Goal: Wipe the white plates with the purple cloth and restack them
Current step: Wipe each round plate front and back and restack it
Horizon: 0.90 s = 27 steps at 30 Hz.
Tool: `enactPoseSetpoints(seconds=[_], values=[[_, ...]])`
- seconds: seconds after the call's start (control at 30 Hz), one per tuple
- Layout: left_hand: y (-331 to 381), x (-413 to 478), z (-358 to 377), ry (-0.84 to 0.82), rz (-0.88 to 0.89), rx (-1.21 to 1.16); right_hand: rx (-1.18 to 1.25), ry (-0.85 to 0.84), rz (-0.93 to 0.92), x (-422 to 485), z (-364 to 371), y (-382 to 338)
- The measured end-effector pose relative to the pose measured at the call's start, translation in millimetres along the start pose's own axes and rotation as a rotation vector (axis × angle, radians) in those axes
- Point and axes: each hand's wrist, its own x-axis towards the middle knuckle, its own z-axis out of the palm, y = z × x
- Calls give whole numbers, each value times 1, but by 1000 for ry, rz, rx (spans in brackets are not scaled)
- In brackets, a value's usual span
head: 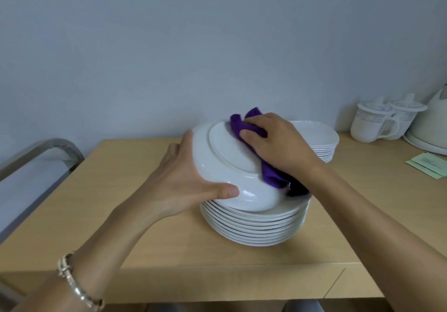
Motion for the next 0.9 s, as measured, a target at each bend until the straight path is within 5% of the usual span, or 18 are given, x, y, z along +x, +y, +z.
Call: enactPoseSetpoints(seconds=[0.07, 0.23, 0.43, 0.6, 0.77, 0.9], values=[[2, 0, -1, -13, 25, 6, 7, 53, 47, -4, 1, 6], [-2, 3, -2, -28, 96, -30, 68, 45, -239, -30, 12, -26], [3, -2, -2, 11, 39, 46, 64, 54, -86, -3, 4, -17], [6, -2, -2, 22, 42, 108, 100, -43, -242, 26, 20, -59], [8, -6, 1, 36, 16, 93, 40, -239, -28, 77, 16, -49], [7, -7, 2, 42, 7, 89, 98, -201, 148, 82, 7, -5]])
